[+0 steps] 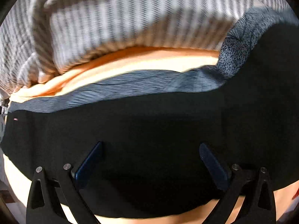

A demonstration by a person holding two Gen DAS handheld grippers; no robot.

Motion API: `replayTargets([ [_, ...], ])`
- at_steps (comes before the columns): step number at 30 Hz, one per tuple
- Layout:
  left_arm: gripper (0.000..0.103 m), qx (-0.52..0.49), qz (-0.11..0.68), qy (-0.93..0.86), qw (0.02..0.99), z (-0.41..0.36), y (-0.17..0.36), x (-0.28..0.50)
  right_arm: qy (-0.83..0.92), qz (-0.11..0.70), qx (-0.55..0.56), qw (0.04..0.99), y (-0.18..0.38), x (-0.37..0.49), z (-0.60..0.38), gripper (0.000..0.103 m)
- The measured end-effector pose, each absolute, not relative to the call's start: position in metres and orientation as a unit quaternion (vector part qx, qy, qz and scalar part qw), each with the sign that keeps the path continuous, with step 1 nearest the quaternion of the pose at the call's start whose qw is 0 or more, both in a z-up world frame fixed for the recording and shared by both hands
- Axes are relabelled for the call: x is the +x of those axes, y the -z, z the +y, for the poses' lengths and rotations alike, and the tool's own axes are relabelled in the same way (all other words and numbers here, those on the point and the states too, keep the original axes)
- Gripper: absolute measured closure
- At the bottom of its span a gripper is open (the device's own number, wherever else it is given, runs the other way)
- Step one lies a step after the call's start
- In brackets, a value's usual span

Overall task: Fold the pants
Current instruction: 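Lay the folded end onto the trousers and open the right gripper, then press and smooth the folded trousers with the left gripper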

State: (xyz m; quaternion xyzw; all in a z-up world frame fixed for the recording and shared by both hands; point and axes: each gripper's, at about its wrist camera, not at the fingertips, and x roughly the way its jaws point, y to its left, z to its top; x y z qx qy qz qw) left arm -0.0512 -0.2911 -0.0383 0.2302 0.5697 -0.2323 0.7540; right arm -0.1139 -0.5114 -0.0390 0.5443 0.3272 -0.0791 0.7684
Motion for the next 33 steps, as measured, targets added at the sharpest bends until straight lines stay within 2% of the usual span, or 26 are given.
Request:
replayTargets([
  [7,0.000,0.203,0.548,0.203,0.786,-0.191,-0.004,0.006,0.070,0.416,0.418,0.805,0.013,-0.036,-0.431,0.087],
  [12,0.000,0.192,0.562,0.155,0.790,-0.113,-0.001,0.050,0.074,0.476,0.342,0.807,0.038,0.021,-0.356,0.087],
  [18,0.000,0.177,0.578,0.114,0.788,-0.060,0.014,0.077,0.118,0.575,0.160,0.794,0.081,0.079,-0.248,0.086],
  [21,0.000,0.156,0.591,0.101,0.785,-0.021,0.026,0.100,0.150,0.592,0.066,0.789,0.093,0.089,-0.214,0.078],
  [23,0.000,0.149,0.594,0.102,0.784,-0.013,0.023,0.105,0.149,0.590,0.004,0.793,0.088,0.091,-0.191,0.060],
  [25,0.000,0.146,0.596,0.122,0.780,-0.010,0.019,0.107,0.129,0.583,-0.038,0.801,0.082,0.085,-0.158,0.047],
  [29,0.000,0.141,0.601,0.184,0.765,-0.029,0.007,0.101,0.103,0.578,-0.037,0.808,0.061,0.042,-0.154,0.045],
  [33,0.000,0.137,0.594,0.273,0.744,-0.060,-0.004,0.086,0.135,0.593,0.036,0.793,0.046,0.001,-0.187,0.042],
])
